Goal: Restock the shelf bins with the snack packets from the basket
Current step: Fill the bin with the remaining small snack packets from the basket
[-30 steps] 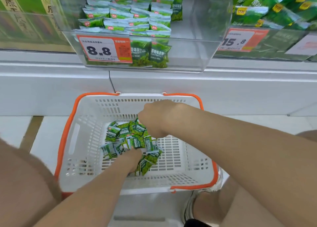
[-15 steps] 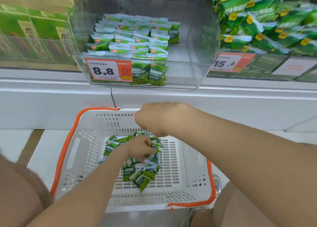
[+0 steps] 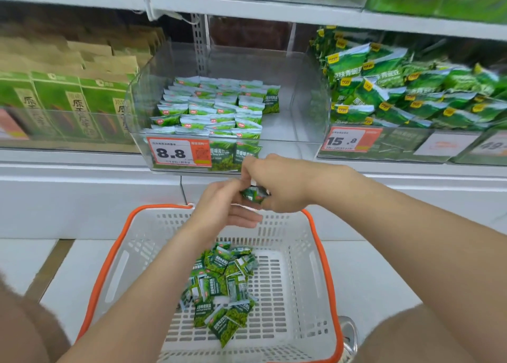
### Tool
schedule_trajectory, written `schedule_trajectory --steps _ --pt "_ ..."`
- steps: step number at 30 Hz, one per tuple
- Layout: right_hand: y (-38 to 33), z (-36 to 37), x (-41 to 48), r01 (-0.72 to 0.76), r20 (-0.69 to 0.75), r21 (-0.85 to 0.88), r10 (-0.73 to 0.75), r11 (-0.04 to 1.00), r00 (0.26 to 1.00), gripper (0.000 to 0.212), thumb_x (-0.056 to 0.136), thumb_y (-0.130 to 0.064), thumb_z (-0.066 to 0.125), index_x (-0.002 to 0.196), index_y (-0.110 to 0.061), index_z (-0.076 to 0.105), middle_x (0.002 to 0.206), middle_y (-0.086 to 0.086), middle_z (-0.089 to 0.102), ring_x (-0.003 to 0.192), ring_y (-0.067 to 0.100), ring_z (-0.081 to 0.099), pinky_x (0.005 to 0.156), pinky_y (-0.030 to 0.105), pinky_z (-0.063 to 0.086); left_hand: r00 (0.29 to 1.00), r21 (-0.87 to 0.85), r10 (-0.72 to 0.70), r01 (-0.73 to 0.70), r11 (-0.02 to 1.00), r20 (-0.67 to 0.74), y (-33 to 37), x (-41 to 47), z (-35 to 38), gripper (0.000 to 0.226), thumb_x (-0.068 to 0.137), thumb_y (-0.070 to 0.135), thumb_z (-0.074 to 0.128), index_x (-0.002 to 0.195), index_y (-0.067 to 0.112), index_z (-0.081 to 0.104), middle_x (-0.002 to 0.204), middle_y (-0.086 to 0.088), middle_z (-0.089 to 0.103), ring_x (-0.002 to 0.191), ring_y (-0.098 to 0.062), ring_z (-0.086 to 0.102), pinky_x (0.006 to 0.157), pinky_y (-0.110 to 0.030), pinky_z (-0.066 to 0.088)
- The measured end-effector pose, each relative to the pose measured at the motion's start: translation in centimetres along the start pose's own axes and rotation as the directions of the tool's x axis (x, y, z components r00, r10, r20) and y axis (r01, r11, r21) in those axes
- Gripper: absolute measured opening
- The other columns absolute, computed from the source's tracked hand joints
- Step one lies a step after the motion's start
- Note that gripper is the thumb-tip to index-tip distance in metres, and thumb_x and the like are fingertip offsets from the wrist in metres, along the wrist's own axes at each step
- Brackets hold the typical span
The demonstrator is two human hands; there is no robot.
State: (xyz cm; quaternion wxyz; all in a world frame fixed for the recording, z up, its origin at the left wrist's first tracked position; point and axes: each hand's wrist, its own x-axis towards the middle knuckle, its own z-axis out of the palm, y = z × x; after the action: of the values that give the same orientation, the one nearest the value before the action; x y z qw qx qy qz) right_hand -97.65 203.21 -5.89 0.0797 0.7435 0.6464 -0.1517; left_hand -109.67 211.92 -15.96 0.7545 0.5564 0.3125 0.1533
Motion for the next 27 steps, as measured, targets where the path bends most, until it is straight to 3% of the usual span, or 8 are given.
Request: schedule_trajectory --steps 3,6,8,12,15,19,23,27 --pt "0.7 -1.2 -0.4 -0.045 -0.002 0.009 0.045 0.999 0.999 0.029 0.095 -0.009 0.059 0.122 0.000 0.057 0.104 0.018 0.062 0.104 0.037 0.057 0.080 0.046 0.051 0.906 0.388 0.415 -0.356 0.850 -0.078 0.0 -0.8 -0.1 0.031 0.105 0.034 0.060 0.102 0.003 0.058 0.078 -0.010 0.072 0.052 -0.033 0.071 0.051 -0.053 0.058" --pt "1.7 -2.2 -0.7 -0.046 -0.106 0.099 0.056 0.994 0.993 0.011 0.095 -0.010 0.059 0.095 0.001 0.058 0.091 0.021 0.061 0.085 0.038 0.056 0.065 0.043 0.043 0.712 0.633 0.700 -0.566 0.528 0.053 0.6 -1.5 0.0 0.010 0.100 0.027 0.063 0.107 0.022 0.063 0.089 0.010 0.068 0.056 -0.013 0.067 0.056 -0.028 0.052" --pt "2.4 -2.7 -0.7 -0.040 -0.198 0.195 0.080 0.980 0.977 0.016 0.095 -0.011 0.058 0.087 0.002 0.053 0.082 0.019 0.056 0.082 0.039 0.059 0.062 0.044 0.041 0.680 0.662 0.733 -0.557 0.501 0.017 1.0 -1.5 0.3 0.017 0.098 0.026 0.067 0.114 0.025 0.066 0.087 0.017 0.069 0.061 -0.008 0.066 0.059 -0.020 0.048" --pt "2.6 -3.4 -0.9 -0.009 -0.323 0.325 0.120 0.946 0.939 0.026 0.093 -0.013 0.062 0.085 0.009 0.051 0.068 0.007 0.032 0.064 0.033 0.043 0.061 0.037 0.028 0.730 0.476 0.672 -0.551 0.686 -0.124 2.0 -1.5 1.0 0.010 0.101 0.024 0.069 0.107 0.017 0.068 0.082 0.005 0.074 0.054 -0.018 0.071 0.050 -0.042 0.057" --pt "2.7 -3.7 -0.9 0.046 -0.397 0.440 0.149 0.897 0.906 0.032 0.086 -0.037 0.078 0.087 -0.006 0.070 0.072 -0.003 0.049 0.069 0.012 0.046 0.065 0.033 0.039 0.708 0.447 0.692 -0.579 0.682 -0.138 3.1 -1.8 1.1 0.008 0.100 0.022 0.070 0.107 0.018 0.068 0.091 0.006 0.076 0.053 -0.019 0.071 0.048 -0.035 0.052" --pt "3.3 -4.2 0.1 0.107 -0.411 0.669 0.247 0.736 0.877 0.032 0.090 -0.037 0.079 0.115 -0.018 0.072 0.101 -0.012 0.066 0.079 -0.004 0.054 0.077 0.022 0.042 0.532 0.667 0.840 -0.588 0.457 -0.107 4.8 -1.8 1.0 0.010 0.098 0.033 0.071 0.105 0.030 0.065 0.077 0.008 0.069 0.051 -0.015 0.060 0.052 -0.036 0.048" --pt "4.0 -5.4 1.6 0.026 -0.549 0.646 0.441 0.763 0.710 0.037 0.104 -0.029 0.059 0.137 -0.014 0.054 0.120 0.003 0.059 0.096 0.019 0.057 0.075 0.026 0.036 0.294 0.827 0.949 -0.502 0.251 -0.110 7.4 -1.0 1.2 0.019 0.096 0.024 0.064 0.111 0.014 0.064 0.103 0.003 0.058 0.084 -0.019 0.055 0.071 -0.037 0.043" --pt "5.4 -5.7 3.5 -0.215 -0.618 0.460 0.485 0.861 0.619 0.032 0.103 -0.023 0.062 0.128 -0.008 0.048 0.108 0.018 0.060 0.103 0.041 0.057 0.073 0.037 0.036 0.435 0.918 0.900 -0.368 0.147 0.030 9.2 1.7 0.3 0.009 0.091 0.023 0.066 0.097 0.017 0.065 0.110 -0.001 0.059 0.106 -0.026 0.058 0.085 -0.043 0.043"
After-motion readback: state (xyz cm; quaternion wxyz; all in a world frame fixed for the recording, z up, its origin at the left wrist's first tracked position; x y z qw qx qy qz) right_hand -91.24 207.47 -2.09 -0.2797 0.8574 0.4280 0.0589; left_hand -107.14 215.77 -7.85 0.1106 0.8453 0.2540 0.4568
